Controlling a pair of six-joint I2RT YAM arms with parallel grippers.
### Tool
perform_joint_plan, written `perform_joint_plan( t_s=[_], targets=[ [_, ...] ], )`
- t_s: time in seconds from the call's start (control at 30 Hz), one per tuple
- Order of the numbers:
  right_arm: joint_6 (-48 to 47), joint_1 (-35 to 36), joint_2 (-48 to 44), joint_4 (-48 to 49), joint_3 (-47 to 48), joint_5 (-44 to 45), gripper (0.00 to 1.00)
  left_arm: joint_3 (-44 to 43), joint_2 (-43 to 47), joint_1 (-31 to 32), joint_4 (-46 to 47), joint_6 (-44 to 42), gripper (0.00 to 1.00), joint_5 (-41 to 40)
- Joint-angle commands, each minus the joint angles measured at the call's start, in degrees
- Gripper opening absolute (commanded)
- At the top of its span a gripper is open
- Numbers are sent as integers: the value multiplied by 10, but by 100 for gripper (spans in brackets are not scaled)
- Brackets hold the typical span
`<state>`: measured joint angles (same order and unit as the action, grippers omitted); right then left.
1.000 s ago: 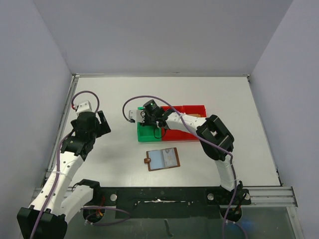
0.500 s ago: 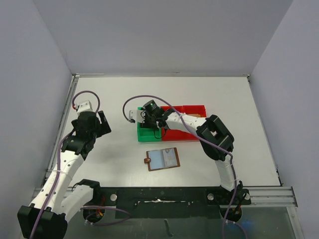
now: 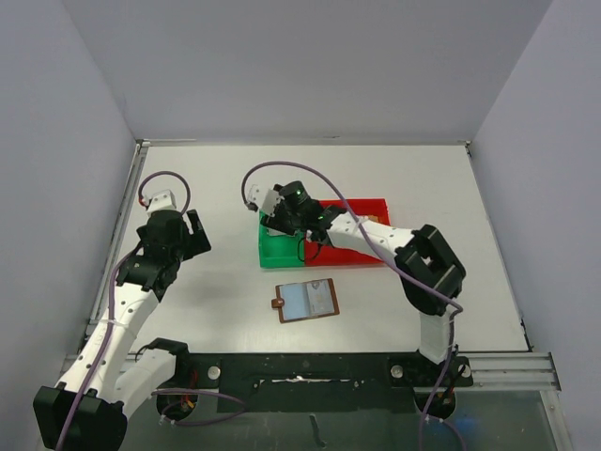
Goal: Take the credit cards out of the card holder
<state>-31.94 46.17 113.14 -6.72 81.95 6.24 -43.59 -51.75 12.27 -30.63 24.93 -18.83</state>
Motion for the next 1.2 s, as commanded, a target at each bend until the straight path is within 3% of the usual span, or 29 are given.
perform_joint_plan(
  t_s=[0.0,0.13,0.3,0.4,0.5,0.57,0.77,0.97,1.17],
  targets=[
    [120,3,-145,113,-61,48,55,-3,9,-1,20,-8,83,12],
    [246,1,-241,129,-159,90,66,-1,14,-1,23,-9,83,19],
    [424,-9,-339,90,-235,86,70,2,20,0,26,-10,83,29],
    [523,-30,-338,13,-210,15,61,3,19,0,29,-11,82,31],
    [557,-30,-280,-44,-154,-60,50,1,13,-2,29,-12,82,28],
    [577,-19,-227,-79,-99,-65,44,1,8,-2,27,-12,82,26],
    [635,6,-73,-188,43,8,39,-3,-2,-3,25,-14,82,19],
    [642,9,32,-220,130,32,32,0,13,-3,23,-10,82,14],
    [635,8,100,-232,196,66,31,0,13,-3,27,-11,81,15]
  ],
)
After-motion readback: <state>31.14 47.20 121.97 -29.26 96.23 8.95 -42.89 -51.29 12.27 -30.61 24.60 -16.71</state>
